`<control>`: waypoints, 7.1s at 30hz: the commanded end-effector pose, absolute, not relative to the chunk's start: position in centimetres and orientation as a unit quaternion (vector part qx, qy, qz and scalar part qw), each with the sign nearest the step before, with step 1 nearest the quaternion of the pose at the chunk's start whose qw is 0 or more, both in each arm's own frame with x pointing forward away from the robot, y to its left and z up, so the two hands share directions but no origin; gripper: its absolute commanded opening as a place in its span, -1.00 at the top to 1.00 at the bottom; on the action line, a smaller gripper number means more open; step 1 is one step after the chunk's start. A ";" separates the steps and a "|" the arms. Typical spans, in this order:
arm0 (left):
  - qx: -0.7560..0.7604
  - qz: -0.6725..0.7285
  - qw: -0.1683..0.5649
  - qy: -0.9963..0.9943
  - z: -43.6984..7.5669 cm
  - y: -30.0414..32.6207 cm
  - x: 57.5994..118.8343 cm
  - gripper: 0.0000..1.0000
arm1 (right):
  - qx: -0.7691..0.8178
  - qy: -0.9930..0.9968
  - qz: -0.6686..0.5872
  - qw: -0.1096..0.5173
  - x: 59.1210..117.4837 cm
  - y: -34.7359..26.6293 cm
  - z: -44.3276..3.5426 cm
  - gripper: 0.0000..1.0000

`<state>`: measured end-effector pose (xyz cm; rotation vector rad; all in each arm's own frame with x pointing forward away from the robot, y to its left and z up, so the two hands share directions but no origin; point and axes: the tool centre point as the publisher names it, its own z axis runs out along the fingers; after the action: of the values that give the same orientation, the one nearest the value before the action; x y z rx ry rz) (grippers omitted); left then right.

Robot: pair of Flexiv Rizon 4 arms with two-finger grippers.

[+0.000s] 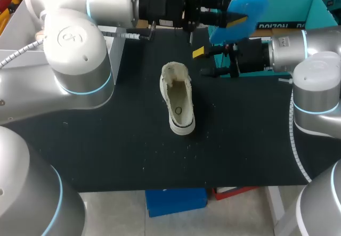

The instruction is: Take the shoe out of the shoebox, open the shoe tongue, remove and reinsert the insole, then place the shoe into the shoebox

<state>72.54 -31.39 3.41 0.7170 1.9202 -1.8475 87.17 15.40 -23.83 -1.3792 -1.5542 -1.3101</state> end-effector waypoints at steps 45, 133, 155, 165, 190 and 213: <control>0.426 -0.568 0.430 0.557 -17.4 -29.5 58.7 1.00 | -0.529 -0.595 -0.503 0.335 87.2 15.6 -23.9 -1.00; 0.554 -0.454 0.527 0.458 -27.3 -20.8 73.9 1.00 | -0.529 -0.595 -0.503 0.335 87.2 15.6 -23.9 -1.00; 0.553 -0.446 0.537 0.455 -26.8 -21.3 79.7 1.00 | -0.529 -0.595 -0.503 0.335 87.2 15.6 -23.9 -1.00; 0.553 -0.446 0.537 0.455 -26.8 -21.3 79.7 1.00 | -0.531 -0.591 -0.489 0.361 87.6 14.6 -24.1 -1.00; 0.553 -0.446 0.537 0.455 -26.8 -21.3 79.7 1.00 | -0.524 -0.521 -0.467 0.486 85.3 16.9 -26.2 -1.00; 0.553 -0.446 0.537 0.455 -26.8 -21.3 79.7 1.00 | -0.523 -0.524 -0.488 0.462 86.6 17.6 -26.0 0.06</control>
<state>79.82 -21.22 -26.77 1.3132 1.0819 -1.0652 86.35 17.47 -26.12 -1.2847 -1.2829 -1.2050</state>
